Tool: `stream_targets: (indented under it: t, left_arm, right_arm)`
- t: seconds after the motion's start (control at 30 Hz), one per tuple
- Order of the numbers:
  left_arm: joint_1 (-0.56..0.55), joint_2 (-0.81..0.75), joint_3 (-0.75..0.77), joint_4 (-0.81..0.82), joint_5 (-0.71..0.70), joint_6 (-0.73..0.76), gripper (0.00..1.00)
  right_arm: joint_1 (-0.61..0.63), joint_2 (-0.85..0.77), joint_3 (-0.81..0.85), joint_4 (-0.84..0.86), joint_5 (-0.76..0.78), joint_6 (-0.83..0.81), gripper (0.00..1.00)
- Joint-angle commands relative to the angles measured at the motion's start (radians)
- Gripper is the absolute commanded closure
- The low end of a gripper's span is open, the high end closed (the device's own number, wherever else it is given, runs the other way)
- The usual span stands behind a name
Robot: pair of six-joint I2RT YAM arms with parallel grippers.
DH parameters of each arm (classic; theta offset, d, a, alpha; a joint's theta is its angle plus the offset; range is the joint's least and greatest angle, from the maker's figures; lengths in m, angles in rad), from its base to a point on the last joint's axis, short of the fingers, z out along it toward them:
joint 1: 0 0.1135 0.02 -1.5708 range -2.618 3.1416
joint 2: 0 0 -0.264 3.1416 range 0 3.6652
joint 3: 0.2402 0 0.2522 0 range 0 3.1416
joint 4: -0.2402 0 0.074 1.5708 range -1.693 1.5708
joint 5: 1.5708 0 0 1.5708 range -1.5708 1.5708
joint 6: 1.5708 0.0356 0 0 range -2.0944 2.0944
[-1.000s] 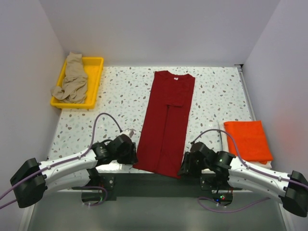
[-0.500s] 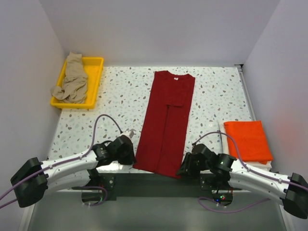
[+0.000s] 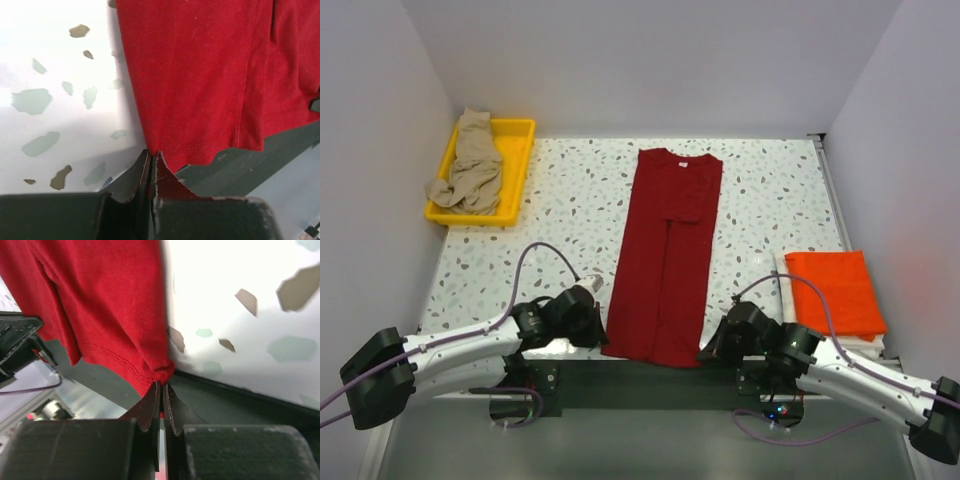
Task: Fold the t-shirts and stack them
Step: Fold the tshirt
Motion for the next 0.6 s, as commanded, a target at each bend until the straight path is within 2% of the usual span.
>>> stream_targets:
  t: [0.0, 0.17, 0.33, 0.57]
  left_arm:
    - [-0.029, -0.022, 0.022, 0.033, 0.030, -0.030, 1.00]
    - [-0.044, -0.044, 0.072, 0.007, 0.015, -0.035, 1.00]
    - [-0.038, 0.021, 0.186, -0.003, -0.022, 0.002, 1.00]
    - [0.120, 0.212, 0.349, 0.089, 0.084, 0.077, 1.00]
  right_arm:
    - [0.002, -0.021, 0.091, -0.153, 0.065, -0.053, 1.00]
    - [0.002, -0.028, 0.226, -0.262, 0.117, -0.115, 1.00]
    - [0.002, 0.056, 0.327, -0.236, 0.172, -0.174, 1.00]
    - [-0.026, 0.283, 0.495, -0.141, 0.336, -0.311, 0.96]
